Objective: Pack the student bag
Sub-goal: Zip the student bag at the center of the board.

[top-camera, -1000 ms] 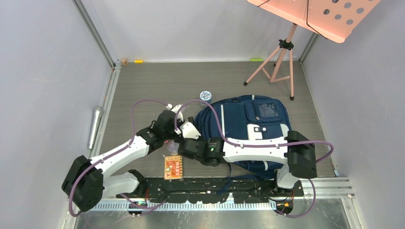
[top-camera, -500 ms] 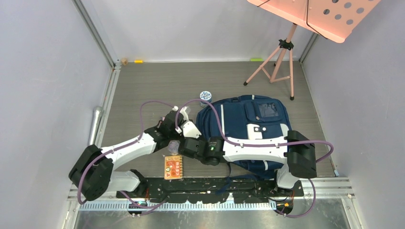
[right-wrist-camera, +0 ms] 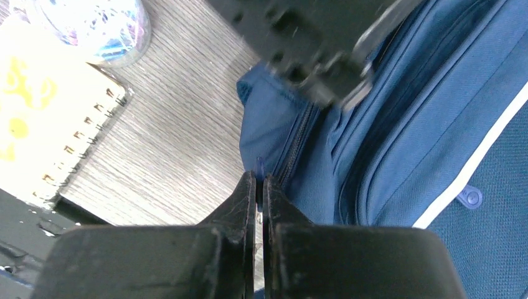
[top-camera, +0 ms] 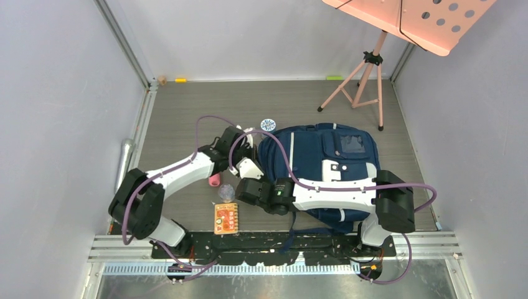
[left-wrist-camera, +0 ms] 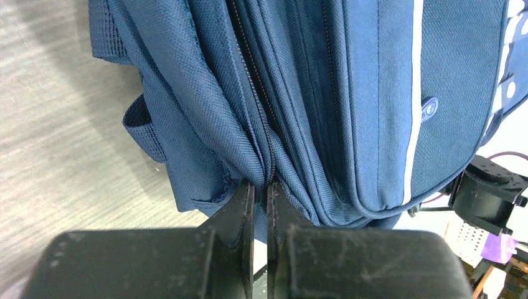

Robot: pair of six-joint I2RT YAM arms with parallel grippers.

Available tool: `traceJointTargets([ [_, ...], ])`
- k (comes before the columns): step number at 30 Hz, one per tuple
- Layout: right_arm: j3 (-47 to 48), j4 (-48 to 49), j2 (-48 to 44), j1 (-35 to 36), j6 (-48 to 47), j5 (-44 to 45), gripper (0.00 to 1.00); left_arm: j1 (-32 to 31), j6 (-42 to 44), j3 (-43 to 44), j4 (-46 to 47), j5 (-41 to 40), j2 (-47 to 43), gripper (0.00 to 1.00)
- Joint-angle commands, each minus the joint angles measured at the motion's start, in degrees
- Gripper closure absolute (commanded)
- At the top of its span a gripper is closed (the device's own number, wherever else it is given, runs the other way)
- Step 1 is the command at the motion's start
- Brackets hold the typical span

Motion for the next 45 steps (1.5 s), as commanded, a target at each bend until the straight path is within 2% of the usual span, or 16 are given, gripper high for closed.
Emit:
traceJointTargets([
  [1,-1.2,-2.5,-3.7,1.4,-0.9,-5.4,1.0,5.3,6.2,8.2,5.4,-0.9,3.7,1.0],
  [9,-0.3,-10.0,-1.8,1.4,2.4,-5.3,1.0,9.9,9.3,16.1,4.1,1.9,9.8,1.0],
  [19,-0.6,-22.9,1.9,1.4,10.4,-8.8,1.0,13.8,9.4,21.1,4.8,4.8,13.9,1.0],
  [37,-7.0,-35.5,2.0,1.4,18.7,-18.8,1.0,17.2,8.7,21.4,6.3,7.3,14.9,1.0],
  [45,-10.0,-37.0,-2.0,1.6,19.4,-19.8,1.0,17.0,4.8,14.1,11.7,9.4,12.3,1.0],
])
